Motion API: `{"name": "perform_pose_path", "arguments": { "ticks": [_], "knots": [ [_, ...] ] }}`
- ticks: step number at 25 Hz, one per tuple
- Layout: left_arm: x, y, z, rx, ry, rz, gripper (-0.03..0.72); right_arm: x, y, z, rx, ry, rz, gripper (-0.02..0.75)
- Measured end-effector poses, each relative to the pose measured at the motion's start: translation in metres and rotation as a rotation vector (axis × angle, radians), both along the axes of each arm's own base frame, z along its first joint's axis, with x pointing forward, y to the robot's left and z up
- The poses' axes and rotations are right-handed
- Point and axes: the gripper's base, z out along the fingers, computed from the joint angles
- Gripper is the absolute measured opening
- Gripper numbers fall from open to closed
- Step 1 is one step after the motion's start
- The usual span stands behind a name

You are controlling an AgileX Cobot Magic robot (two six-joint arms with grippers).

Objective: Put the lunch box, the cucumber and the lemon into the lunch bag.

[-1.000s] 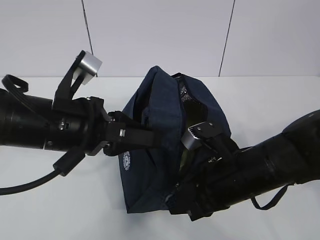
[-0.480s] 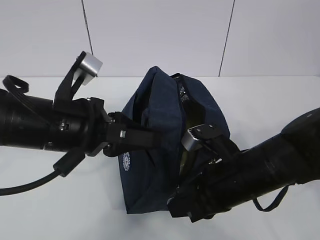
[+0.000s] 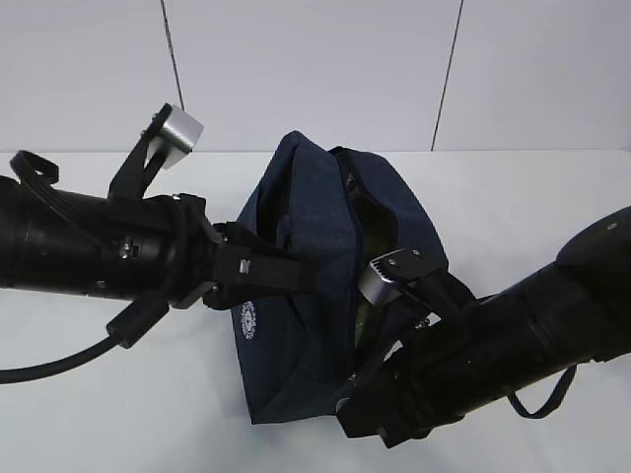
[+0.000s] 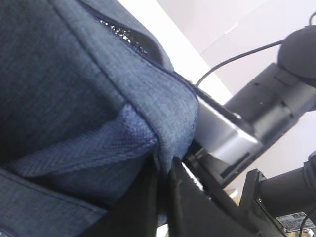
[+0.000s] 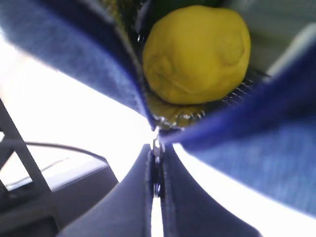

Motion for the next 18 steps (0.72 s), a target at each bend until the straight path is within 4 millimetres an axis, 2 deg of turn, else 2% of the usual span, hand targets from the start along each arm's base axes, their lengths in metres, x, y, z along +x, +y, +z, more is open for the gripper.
{"name": "perform_pose_path", "arguments": {
  "ticks": [8,18],
  "knots": [
    [0.001,0.0,0.0,0.004,0.001,0.015,-0.005,-0.006,-0.006,0.016,-0.047,-0.049,0.043,0.008],
    [0.002,0.0,-0.001,0.012,-0.001,0.022,-0.005,-0.008,-0.009,0.019,-0.083,-0.05,0.051,0.008]
  ]
}}
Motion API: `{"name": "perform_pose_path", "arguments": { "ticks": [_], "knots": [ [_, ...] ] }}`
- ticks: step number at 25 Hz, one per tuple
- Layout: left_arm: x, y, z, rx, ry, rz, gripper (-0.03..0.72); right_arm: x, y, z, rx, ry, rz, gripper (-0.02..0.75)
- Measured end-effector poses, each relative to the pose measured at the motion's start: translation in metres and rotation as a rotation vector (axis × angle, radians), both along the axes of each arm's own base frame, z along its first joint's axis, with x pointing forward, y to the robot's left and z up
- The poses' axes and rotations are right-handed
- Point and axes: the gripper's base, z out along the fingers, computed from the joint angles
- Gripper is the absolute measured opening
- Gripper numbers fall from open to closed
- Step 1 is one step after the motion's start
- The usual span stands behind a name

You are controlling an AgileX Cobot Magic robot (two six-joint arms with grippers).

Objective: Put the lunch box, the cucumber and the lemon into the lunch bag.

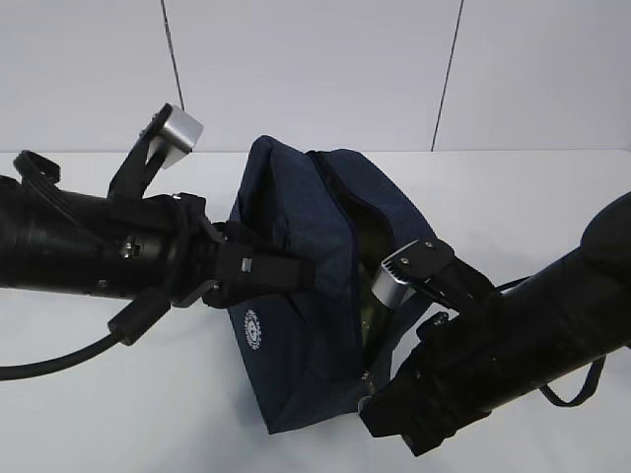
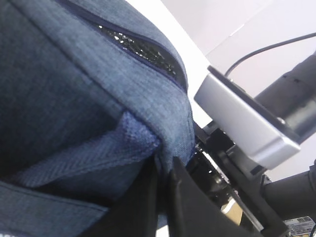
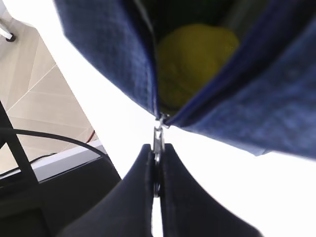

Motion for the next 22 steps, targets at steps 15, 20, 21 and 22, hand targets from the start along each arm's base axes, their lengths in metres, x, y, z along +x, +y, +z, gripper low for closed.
{"name": "perform_pose_path", "arguments": {
  "ticks": [15,20,21,22],
  "knots": [
    [0.0,0.0,0.0,0.001,0.001,0.006,-0.005,-0.008,-0.006,0.032,0.015,-0.108,0.012,0.008],
    [0.0,0.0,0.0,0.001,0.001,0.006,-0.005,-0.01,-0.008,0.037,0.01,-0.123,0.012,0.008],
    [0.0,0.0,0.0,0.001,0.001,0.006,-0.005,-0.011,-0.008,0.038,0.012,-0.125,0.009,0.008],
    [0.0,0.0,0.0,0.001,0.001,0.006,-0.005,-0.01,-0.008,0.039,0.013,-0.127,0.007,0.008]
  ]
}}
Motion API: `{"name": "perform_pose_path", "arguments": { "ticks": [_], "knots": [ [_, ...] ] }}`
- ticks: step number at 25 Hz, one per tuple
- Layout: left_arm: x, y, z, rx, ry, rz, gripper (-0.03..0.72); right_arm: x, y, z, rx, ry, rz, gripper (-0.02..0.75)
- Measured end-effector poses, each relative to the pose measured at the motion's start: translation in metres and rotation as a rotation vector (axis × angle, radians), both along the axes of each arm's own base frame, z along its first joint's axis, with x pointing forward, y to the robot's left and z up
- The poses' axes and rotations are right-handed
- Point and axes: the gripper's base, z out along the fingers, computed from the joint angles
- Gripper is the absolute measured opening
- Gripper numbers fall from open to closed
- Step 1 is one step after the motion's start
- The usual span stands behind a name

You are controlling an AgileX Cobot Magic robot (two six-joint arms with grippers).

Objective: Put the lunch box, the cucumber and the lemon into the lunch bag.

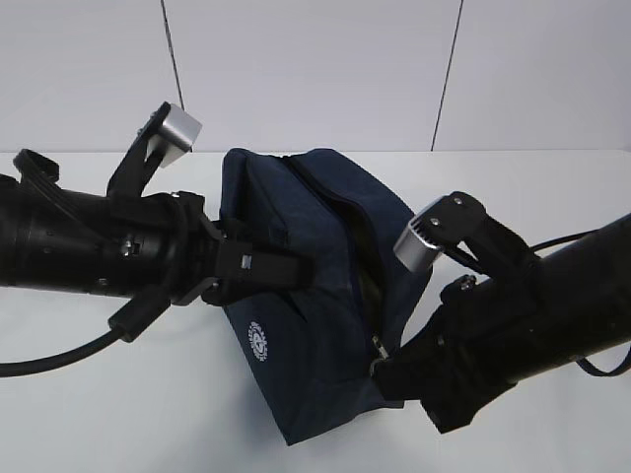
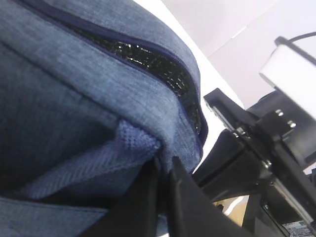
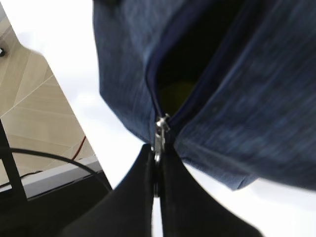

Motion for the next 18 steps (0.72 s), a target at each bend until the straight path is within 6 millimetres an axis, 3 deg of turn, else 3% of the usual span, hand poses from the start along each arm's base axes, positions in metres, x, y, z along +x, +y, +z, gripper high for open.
{"name": "perform_pose_path", "arguments": {
  "ticks": [18],
  "knots": [
    [0.001,0.0,0.0,-0.001,0.001,0.009,-0.005,0.025,0.008,0.054,-0.048,-0.092,0.069,0.008]
  ]
}}
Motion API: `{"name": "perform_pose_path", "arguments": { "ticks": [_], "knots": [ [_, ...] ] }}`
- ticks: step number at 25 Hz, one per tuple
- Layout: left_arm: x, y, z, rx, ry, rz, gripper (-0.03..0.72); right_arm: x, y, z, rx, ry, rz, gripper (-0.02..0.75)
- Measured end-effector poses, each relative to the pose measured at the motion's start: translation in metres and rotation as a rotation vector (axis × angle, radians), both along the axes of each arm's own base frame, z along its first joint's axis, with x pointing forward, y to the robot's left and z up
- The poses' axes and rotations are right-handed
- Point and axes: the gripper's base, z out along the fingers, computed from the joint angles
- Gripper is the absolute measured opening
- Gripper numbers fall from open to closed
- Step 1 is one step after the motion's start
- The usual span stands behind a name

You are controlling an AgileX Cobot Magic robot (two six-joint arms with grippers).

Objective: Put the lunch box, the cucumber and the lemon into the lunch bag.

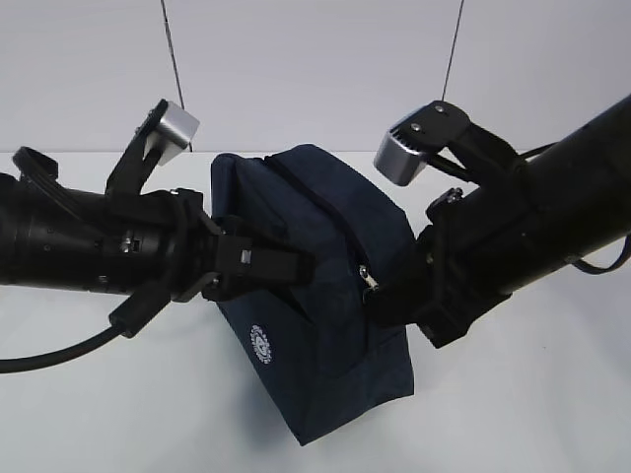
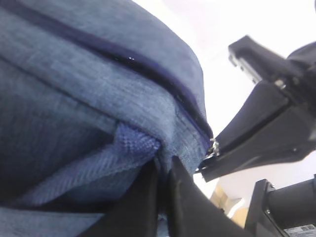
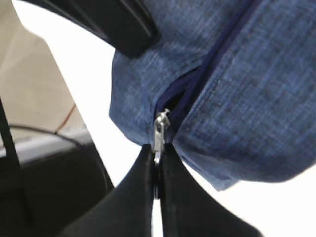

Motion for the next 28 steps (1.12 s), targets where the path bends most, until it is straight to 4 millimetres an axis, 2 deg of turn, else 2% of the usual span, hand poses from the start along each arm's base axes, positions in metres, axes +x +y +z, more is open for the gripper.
{"name": "perform_pose_path", "arguments": {
  "ticks": [8,13,19,28],
  "knots": [
    [-0.001,-0.003,0.004,-0.032,0.001,-0.024,-0.005,0.001,-0.006,0.036,-0.155,0.071,0.068,0.008],
    [-0.003,-0.005,0.006,-0.057,0.009,-0.034,-0.005,0.003,-0.006,0.059,-0.178,0.068,0.08,0.008],
    [-0.002,-0.004,0.005,-0.035,0.002,-0.029,-0.005,0.003,-0.007,0.065,-0.186,0.065,0.077,0.008],
    [-0.002,-0.004,0.004,-0.023,-0.003,-0.033,-0.005,0.004,-0.006,0.065,-0.181,0.065,0.067,0.008]
  ]
}}
